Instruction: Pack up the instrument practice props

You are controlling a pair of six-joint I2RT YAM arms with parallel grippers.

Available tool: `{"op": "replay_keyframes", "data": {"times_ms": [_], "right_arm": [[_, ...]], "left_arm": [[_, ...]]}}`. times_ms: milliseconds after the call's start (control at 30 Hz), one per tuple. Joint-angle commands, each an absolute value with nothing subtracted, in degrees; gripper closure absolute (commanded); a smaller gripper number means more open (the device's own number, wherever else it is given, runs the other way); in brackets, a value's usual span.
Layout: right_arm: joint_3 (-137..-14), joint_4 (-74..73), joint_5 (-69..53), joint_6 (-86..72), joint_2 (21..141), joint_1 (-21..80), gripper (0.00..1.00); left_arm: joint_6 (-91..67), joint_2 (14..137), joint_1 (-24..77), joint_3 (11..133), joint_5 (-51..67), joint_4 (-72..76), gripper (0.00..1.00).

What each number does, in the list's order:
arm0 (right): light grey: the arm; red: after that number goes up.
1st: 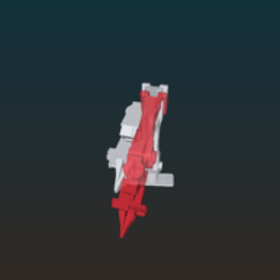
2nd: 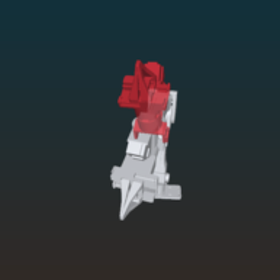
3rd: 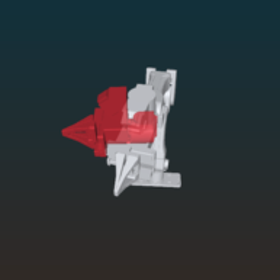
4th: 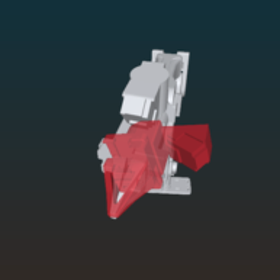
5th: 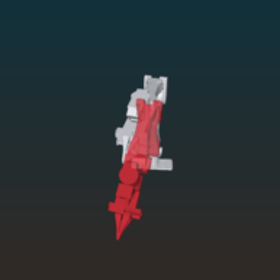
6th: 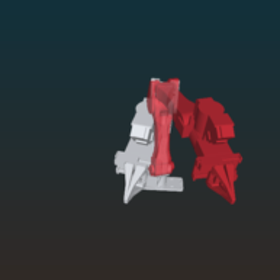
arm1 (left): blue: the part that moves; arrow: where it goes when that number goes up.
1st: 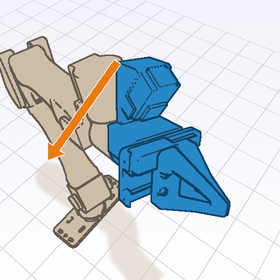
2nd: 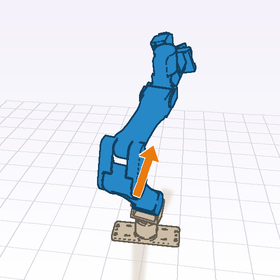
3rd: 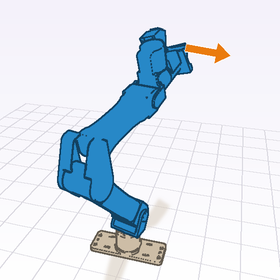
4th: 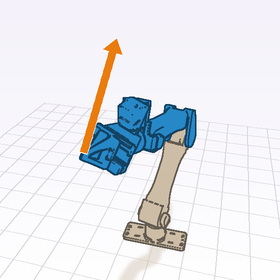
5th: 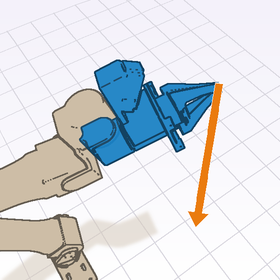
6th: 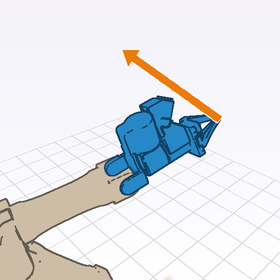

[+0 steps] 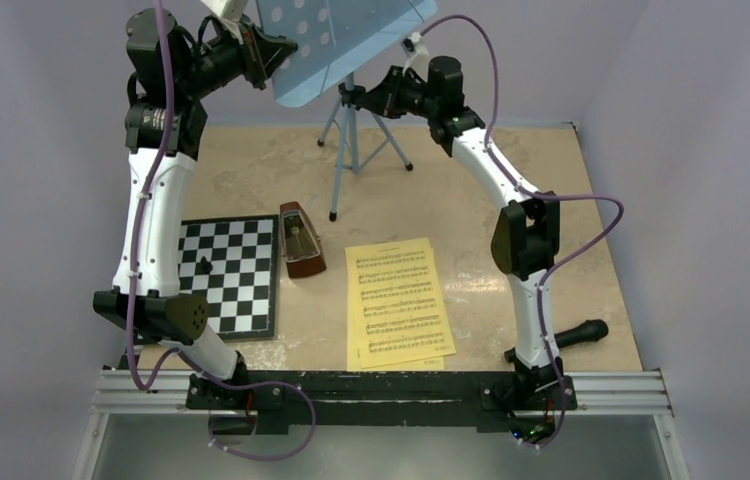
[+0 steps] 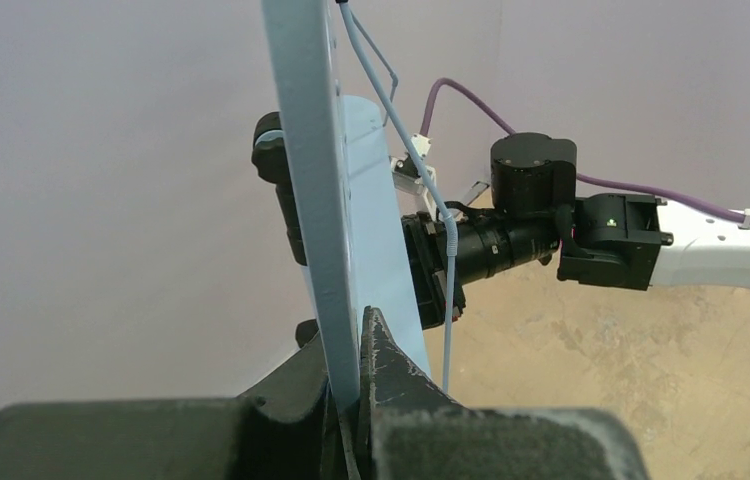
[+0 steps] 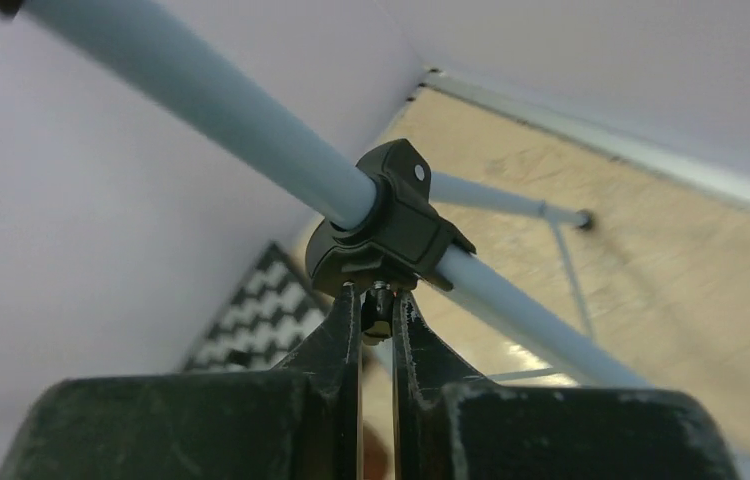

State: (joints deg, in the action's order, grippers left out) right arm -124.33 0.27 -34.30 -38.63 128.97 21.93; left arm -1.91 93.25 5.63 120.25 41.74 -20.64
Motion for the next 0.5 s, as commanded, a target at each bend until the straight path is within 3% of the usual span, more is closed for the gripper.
{"op": "replay_keyframes", "data": {"times_ms": [0, 133, 467], "right_arm": [[-124.1, 0.8, -34.5, -1.0, 123.3, 24.3, 1.00], [-117.3, 3.3, -32.7, 26.4, 119.7, 26.2, 0.99], [-107.0, 20.2, -31.8, 66.1, 119.5, 26.8, 0.97]], "left_arm": [[2.6, 95.7, 5.8, 121.3, 41.9, -24.8, 1.00], [2.3, 96.3, 5.8, 122.0, 42.1, -24.6, 1.00], [1.3, 97.8, 5.6, 123.1, 42.9, -23.6, 1.00]]}}
